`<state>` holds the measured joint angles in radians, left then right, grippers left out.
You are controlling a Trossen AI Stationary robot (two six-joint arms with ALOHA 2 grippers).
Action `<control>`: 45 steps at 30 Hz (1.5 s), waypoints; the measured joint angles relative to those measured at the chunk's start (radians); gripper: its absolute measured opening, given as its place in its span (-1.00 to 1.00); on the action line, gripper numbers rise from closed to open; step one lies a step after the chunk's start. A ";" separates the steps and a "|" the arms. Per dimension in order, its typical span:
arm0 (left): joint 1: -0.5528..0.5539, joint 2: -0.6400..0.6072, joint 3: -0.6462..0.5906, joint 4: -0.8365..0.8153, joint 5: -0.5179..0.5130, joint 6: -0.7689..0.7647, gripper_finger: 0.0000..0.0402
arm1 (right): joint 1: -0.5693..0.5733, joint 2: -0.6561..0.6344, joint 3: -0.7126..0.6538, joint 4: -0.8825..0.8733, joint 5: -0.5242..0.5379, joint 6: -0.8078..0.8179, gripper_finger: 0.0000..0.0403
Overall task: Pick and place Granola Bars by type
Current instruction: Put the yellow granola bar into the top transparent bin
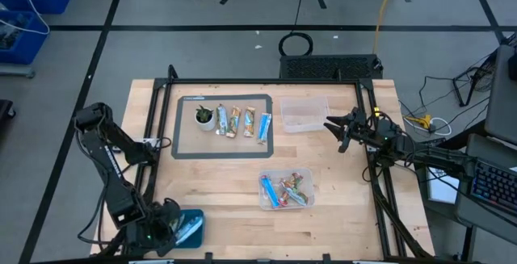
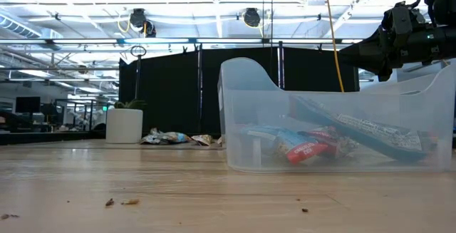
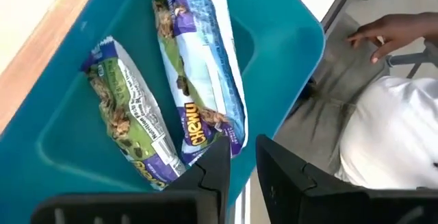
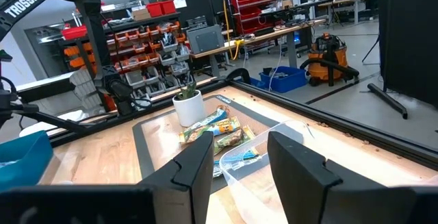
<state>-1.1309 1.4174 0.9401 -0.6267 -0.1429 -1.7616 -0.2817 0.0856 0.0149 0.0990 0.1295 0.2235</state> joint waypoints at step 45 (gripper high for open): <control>0.854 -0.714 -0.731 0.973 -0.172 1.764 -0.62 | 0.000 0.000 0.000 0.001 0.000 0.000 -0.35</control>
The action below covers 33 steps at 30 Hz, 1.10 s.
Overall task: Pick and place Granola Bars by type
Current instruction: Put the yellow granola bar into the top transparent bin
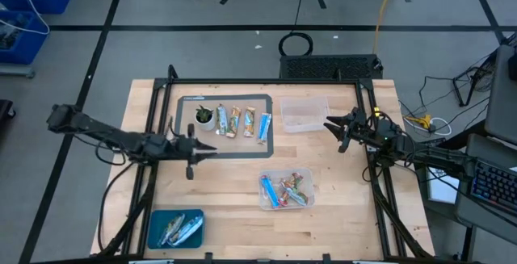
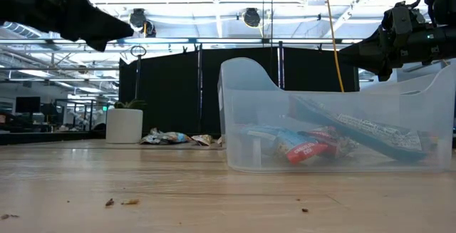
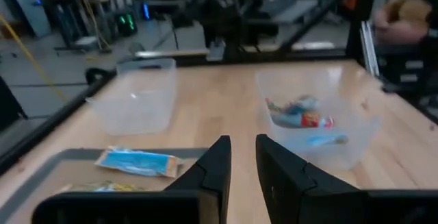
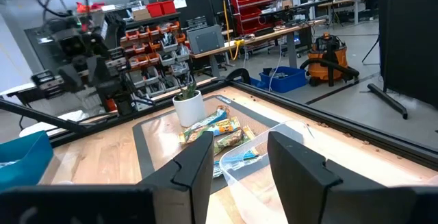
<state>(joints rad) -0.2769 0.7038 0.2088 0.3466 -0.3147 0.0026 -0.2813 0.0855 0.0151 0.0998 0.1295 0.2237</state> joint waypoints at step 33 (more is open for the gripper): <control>0.532 -0.451 -0.166 -0.318 0.377 -0.068 -0.62 | 0.000 0.000 0.000 0.000 0.000 0.000 -0.35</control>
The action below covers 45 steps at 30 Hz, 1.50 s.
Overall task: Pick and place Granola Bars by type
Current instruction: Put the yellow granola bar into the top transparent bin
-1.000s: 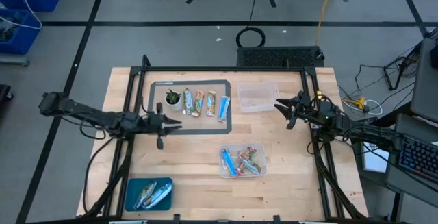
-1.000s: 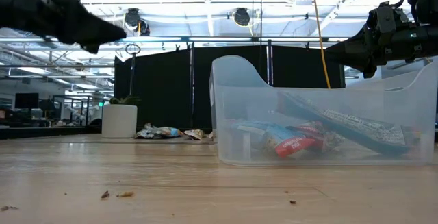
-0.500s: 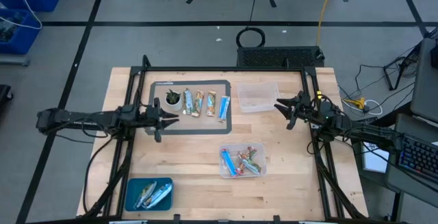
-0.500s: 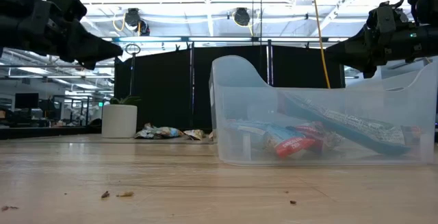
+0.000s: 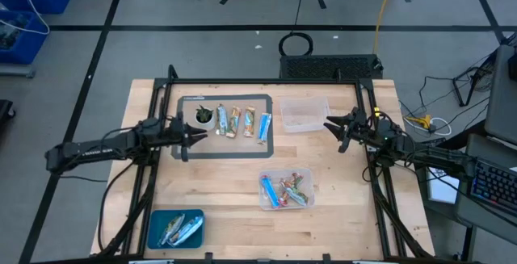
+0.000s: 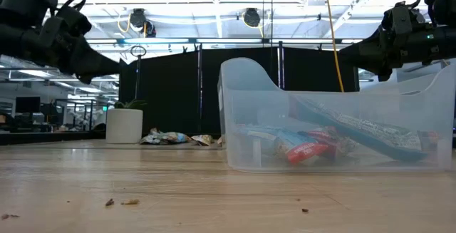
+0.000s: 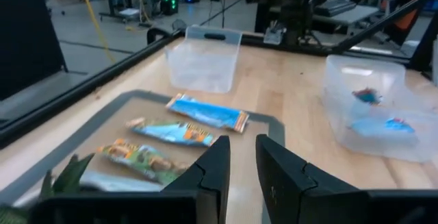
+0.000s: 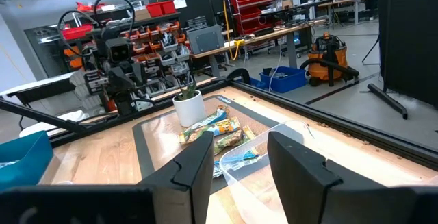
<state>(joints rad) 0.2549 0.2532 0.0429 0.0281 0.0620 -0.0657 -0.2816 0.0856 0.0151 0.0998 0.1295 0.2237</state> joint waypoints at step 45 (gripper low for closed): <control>0.003 -0.012 0.000 -0.032 -0.063 0.062 -0.62 | 0.000 0.000 0.000 0.272 0.002 0.056 -0.35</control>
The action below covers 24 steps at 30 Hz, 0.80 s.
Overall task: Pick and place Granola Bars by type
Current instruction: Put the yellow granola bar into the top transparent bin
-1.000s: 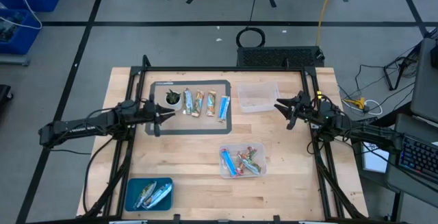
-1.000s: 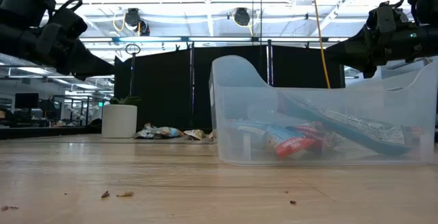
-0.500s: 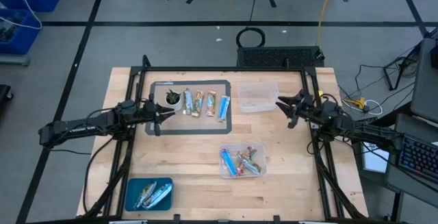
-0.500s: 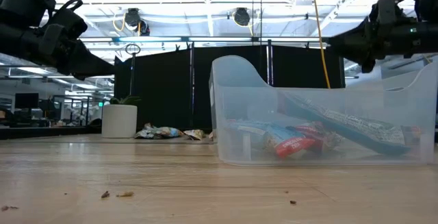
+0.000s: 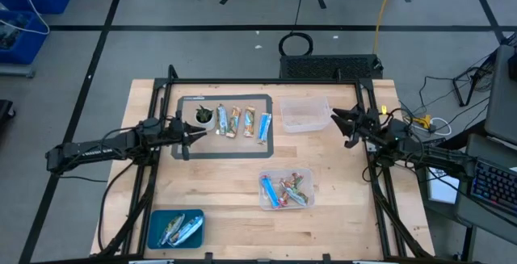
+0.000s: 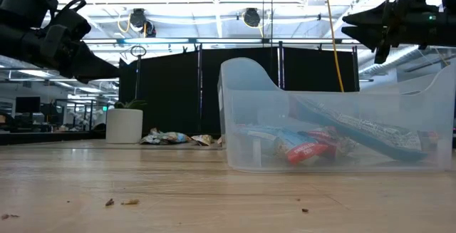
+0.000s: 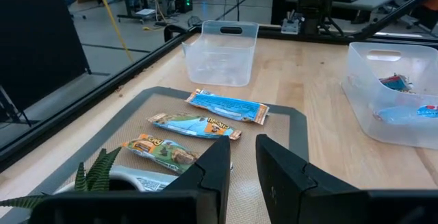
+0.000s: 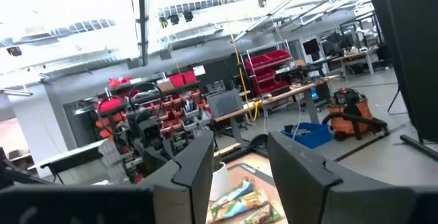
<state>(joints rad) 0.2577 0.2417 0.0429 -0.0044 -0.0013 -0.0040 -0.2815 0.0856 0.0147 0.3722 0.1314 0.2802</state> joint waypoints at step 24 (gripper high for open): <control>0.000 0.000 0.000 0.000 -0.002 0.000 -0.62 | 0.041 0.653 0.472 0.091 -0.026 -0.162 -0.35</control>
<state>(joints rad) 0.2574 0.2420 0.0429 -0.0044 -0.0032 -0.0044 -0.2405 0.7383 0.4872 0.4632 0.1051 0.1181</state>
